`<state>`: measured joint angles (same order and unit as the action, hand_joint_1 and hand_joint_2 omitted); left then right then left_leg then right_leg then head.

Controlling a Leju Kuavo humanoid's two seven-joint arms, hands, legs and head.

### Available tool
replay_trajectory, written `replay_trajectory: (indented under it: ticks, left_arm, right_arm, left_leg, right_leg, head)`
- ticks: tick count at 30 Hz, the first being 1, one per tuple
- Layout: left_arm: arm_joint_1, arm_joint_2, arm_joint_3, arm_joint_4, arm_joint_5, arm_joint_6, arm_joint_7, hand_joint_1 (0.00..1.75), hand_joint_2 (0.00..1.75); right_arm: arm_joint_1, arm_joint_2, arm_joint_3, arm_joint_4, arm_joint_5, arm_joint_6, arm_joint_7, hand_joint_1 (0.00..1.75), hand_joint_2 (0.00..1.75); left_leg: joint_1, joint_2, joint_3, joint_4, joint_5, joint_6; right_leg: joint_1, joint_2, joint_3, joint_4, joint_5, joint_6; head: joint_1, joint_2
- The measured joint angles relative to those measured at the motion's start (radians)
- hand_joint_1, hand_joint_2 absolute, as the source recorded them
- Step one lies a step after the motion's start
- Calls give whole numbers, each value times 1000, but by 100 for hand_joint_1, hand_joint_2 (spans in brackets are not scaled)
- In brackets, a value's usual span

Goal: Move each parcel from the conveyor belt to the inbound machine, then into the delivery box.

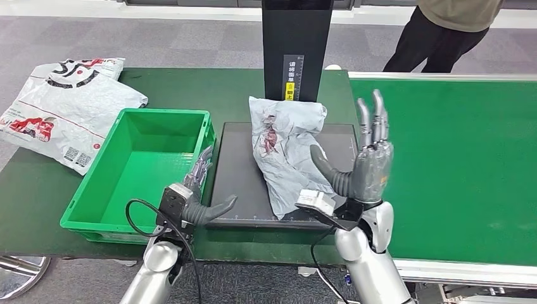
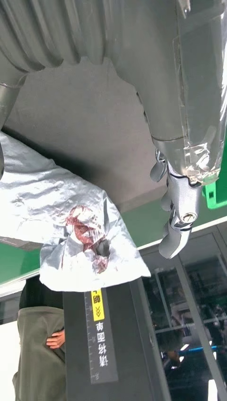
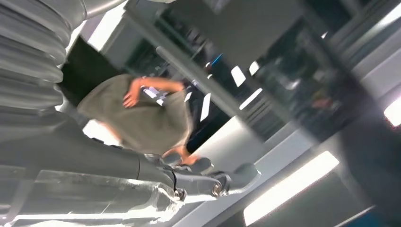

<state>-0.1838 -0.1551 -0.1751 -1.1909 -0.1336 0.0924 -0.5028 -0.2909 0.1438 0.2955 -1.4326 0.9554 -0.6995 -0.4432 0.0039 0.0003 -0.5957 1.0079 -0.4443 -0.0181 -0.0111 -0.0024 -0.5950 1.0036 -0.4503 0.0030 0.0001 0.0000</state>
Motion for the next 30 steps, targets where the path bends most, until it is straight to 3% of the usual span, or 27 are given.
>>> replay_trajectory:
  ticks: [4, 9, 14, 18, 25, 30]
  left_arm:
    - [-5, -1, 0, 8, -2, 0, -3, 0, 175]
    - [-7, -2, 0, 12, -10, 4, -3, 0, 175]
    - [-7, -3, 0, 11, -28, 11, 7, 0, 175]
    - [-8, -3, 0, 4, -35, 15, 13, 0, 175]
    - [-8, -4, 0, 0, -43, 16, 17, 0, 175]
    - [-8, -7, 0, -12, -55, 15, 24, 0, 175]
  right_arm:
    - [38, 25, -93, -45, -17, 0, -15, 0, 175]
    - [75, 84, -213, -88, -10, 0, -102, 0, 175]
    - [113, 145, -392, -112, -102, 0, -198, 0, 175]
    - [134, 151, -496, -112, -143, 0, -229, 0, 175]
    - [148, 154, -570, -107, -156, 0, -196, 0, 175]
    - [161, 154, -643, -53, -232, 0, -218, 0, 175]
  left_leg:
    - [0, 1, 0, 0, 0, 0]
    - [0, 1, 0, 0, 0, 0]
    - [0, 0, 0, 0, 0, 1]
    - [0, 1, 0, 0, -1, 1]
    - [0, 1, 0, 0, -1, 1]
    - [0, 1, 0, 0, -1, 1]
  right_leg:
    - [-1, 0, 0, 0, 0, 0]
    - [-1, 0, 0, 0, 0, 0]
    - [-1, 0, 0, 0, 0, 0]
    - [-1, 0, 0, 0, 0, 0]
    - [-1, 1, 0, 0, 0, 0]
    - [-1, 1, 0, 0, 0, 0]
  head:
    - [0, 0]
    - [0, 0]
    - [0, 0]
    - [0, 0]
    - [0, 0]
    - [0, 0]
